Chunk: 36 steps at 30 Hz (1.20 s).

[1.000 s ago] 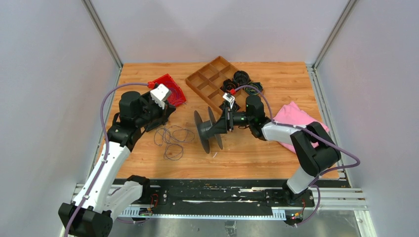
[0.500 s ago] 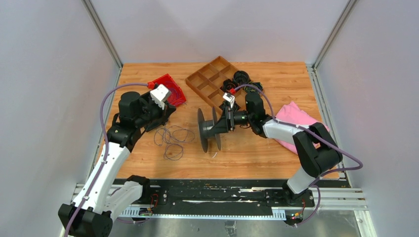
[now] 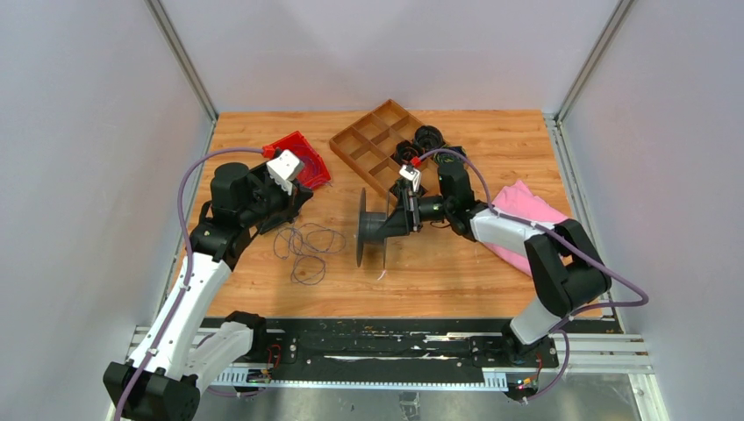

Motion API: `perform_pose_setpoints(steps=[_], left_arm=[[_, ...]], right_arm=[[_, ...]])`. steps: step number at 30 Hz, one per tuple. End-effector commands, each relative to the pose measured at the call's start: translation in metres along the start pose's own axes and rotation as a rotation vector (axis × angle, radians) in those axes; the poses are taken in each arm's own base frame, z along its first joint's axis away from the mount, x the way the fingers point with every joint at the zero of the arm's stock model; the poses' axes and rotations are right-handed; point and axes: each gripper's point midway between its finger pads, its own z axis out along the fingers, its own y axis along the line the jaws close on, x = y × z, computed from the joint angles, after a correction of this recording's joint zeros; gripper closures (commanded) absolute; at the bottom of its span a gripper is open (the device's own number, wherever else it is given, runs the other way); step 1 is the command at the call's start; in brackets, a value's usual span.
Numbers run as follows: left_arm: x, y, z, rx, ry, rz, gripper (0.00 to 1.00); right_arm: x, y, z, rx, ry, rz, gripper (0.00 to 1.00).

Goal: Wrap the cables
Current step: Place the cable reel at the center of the board, then wrap the cable around the cable reel.

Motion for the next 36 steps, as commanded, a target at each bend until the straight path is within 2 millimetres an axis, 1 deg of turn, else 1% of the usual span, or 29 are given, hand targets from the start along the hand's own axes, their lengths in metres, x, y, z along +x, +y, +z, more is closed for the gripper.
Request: perform_pose_setpoints(steps=[1, 10, 16, 18, 23, 27, 32, 36], left_arm=[[-0.007, 0.000, -0.003, 0.005, -0.026, 0.019, 1.00], [-0.009, -0.003, -0.003, 0.025, -0.033, 0.037, 1.00], [-0.008, -0.004, -0.003, 0.031, -0.039, 0.043, 1.00], [-0.007, -0.005, -0.003, 0.032, -0.039, 0.045, 1.00], [-0.008, -0.005, -0.004, 0.034, -0.044, 0.049, 1.00], [-0.010, -0.006, -0.005, 0.034, -0.047, 0.048, 1.00], [-0.008, -0.007, -0.006, 0.037, -0.043, 0.049, 1.00], [-0.008, -0.007, -0.006, 0.038, -0.044, 0.052, 1.00]], right_arm=[[-0.014, 0.010, -0.011, 0.005, -0.013, -0.074, 0.19], [-0.019, 0.014, -0.017, 0.067, 0.003, -0.113, 0.19], [-0.034, 0.015, -0.028, 0.210, -0.027, -0.159, 0.18], [-0.036, 0.016, -0.030, 0.255, -0.019, -0.177, 0.18], [-0.031, 0.008, -0.031, 0.400, 0.020, -0.213, 0.18], [-0.029, 0.006, -0.026, 0.471, 0.052, -0.288, 0.18], [-0.028, 0.006, -0.022, 0.534, 0.078, -0.365, 0.25], [-0.028, 0.009, -0.018, 0.532, 0.087, -0.401, 0.35]])
